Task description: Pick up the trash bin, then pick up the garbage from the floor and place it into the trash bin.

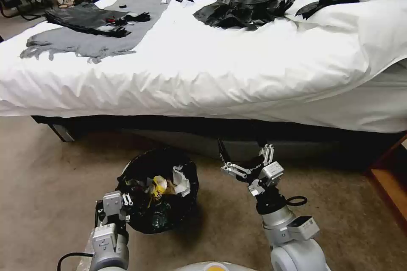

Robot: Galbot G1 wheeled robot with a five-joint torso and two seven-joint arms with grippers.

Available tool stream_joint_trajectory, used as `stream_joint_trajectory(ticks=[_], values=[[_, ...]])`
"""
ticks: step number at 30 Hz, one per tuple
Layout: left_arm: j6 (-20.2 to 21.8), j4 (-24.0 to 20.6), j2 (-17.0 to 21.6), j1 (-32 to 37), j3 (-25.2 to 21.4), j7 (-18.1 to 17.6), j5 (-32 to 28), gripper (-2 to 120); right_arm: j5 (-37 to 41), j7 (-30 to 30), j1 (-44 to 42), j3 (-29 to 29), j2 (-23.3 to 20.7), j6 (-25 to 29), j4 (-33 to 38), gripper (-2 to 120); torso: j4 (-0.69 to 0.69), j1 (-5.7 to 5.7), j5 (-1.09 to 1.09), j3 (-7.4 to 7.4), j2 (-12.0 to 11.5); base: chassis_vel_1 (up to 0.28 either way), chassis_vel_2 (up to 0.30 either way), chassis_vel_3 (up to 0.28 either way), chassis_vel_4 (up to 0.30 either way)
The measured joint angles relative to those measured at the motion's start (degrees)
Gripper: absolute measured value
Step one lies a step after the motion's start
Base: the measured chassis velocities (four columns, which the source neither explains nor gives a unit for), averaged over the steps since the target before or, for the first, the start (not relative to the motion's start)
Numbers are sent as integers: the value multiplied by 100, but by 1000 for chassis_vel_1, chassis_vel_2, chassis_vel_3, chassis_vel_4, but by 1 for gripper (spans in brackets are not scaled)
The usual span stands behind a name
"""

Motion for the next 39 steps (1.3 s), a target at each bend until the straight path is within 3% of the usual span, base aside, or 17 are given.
stream_joint_trajectory(ticks=[21, 39], values=[[47, -55, -5, 68, -32, 69, 27, 0, -2, -67, -4, -14, 6, 45, -49, 100, 0, 0, 0, 0, 0, 15, 17, 21, 22], [42, -119, 0, 83, -103, 67, -12, 0, -2, -41, 40, 5, 1, 12, -62, 100, 1, 0, 0, 0, 0, 114, 120, 110, 105]])
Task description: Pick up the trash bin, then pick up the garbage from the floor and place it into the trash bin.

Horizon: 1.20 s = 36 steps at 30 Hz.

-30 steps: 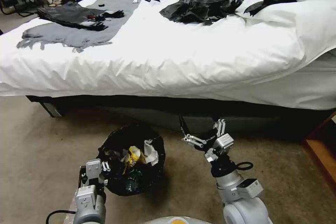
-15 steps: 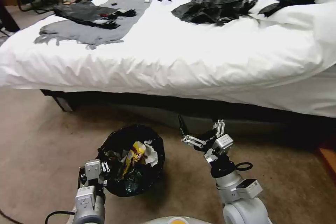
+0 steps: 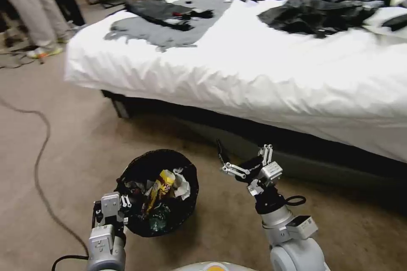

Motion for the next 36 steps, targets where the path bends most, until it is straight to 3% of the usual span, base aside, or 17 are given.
stream_joint_trajectory(ticks=[36], values=[[9, -194, -10, 55, -43, 9, -71, 0, -10, 6, 21, -20, 7, -34, 21, 100, -1, 0, 0, 0, 0, 124, 123, 127, 126]])
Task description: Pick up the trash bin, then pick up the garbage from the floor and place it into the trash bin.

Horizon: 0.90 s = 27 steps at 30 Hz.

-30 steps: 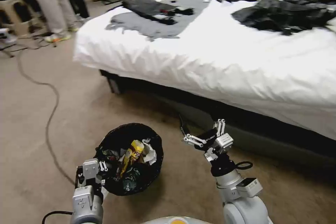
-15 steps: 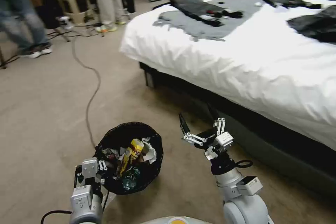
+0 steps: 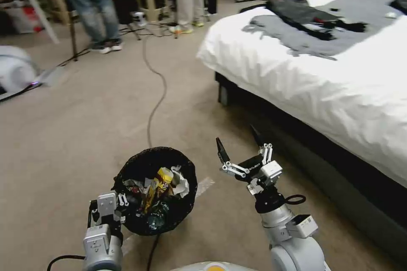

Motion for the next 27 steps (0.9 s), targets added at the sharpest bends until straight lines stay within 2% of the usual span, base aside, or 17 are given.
stream_joint_trajectory(ticks=[27], values=[[-1, 60, 9, -90, 38, 5, -19, 0, -32, -5, 24, -25, -23, -60, 57, 100, -1, 0, 0, 0, 0, 129, 123, 118, 128]])
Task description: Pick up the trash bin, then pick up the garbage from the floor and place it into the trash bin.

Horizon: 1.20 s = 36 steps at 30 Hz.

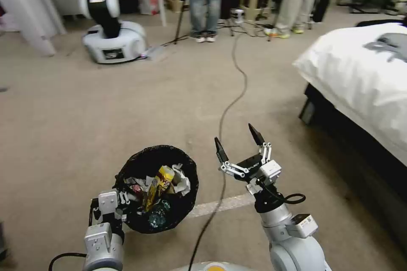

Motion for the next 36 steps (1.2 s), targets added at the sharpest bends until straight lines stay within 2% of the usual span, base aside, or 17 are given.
stream_joint_trajectory(ticks=[11, 22, 29, 31, 32, 36], values=[[-11, 121, -13, -81, 12, -11, -57, 0, -2, 0, -19, 24, 32, 23, -19, 100, 2, 0, 0, 0, 0, 95, 94, 104, 100], [117, 123, 14, -115, 62, -18, -218, 0, 6, 0, -51, 84, 34, 47, 14, 100, 0, 0, 0, 0, 0, 0, 0, 0, 0], [673, -6, 58, -130, 44, -30, -506, 0, -16, -1, -83, 64, 55, 75, 13, 100, 0, 0, 1, 0, 0, 0, 0, 0, 0], [1056, -46, 96, -201, 18, -20, -731, 0, -16, -19, -108, 68, 56, 102, 24, 100, 1, 0, 0, 0, 0, 0, 0, 0, 0], [1056, -46, 96, -201, 18, -20, -731, 0, -16, -19, -108, 68, 56, 102, 24, 100, 1, 0, 0, 0, 0, 0, 0, 0, 0], [1885, -83, 178, -504, -74, 99, -1236, 0, -15, -58, -189, 73, 54, 168, 46, 100, 1, 0, 0, 0, 0, 0, 0, 0, 0]])
